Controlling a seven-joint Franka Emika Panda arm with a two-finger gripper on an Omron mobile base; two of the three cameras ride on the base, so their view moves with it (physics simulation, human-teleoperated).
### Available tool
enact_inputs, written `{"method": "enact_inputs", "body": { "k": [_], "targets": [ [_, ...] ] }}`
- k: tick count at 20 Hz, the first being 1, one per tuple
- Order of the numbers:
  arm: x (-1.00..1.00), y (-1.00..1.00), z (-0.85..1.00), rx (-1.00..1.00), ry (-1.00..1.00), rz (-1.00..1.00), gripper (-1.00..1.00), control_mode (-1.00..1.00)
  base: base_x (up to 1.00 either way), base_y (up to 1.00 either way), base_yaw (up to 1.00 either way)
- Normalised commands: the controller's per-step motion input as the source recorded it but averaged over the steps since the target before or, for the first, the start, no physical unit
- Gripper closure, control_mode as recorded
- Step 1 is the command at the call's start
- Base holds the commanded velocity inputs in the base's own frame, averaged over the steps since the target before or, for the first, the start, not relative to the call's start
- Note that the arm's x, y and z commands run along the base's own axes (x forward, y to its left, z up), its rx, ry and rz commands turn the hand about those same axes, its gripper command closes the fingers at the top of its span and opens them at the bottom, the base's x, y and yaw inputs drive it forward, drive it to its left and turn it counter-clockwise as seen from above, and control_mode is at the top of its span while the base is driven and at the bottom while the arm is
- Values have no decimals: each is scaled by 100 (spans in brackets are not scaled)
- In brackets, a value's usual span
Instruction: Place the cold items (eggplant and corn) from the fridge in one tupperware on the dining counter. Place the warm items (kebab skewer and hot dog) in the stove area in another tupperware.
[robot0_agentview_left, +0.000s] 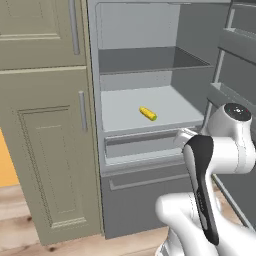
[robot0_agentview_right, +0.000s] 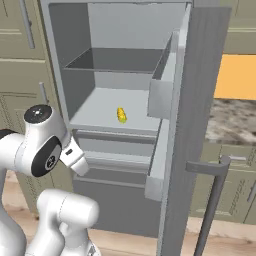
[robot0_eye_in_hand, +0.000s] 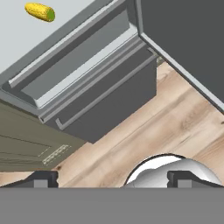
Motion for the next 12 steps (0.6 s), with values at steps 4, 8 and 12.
{"method": "enact_inputs", "body": {
  "k": [4, 8, 12],
  "targets": [
    [0, 0, 0, 0, 0, 0, -100, 100, 45, -44, 16],
    [0, 0, 0, 0, 0, 0, -100, 100, 46, -26, 16],
    [0, 0, 0, 0, 0, 0, -100, 100, 58, -15, 21]
  ]
}}
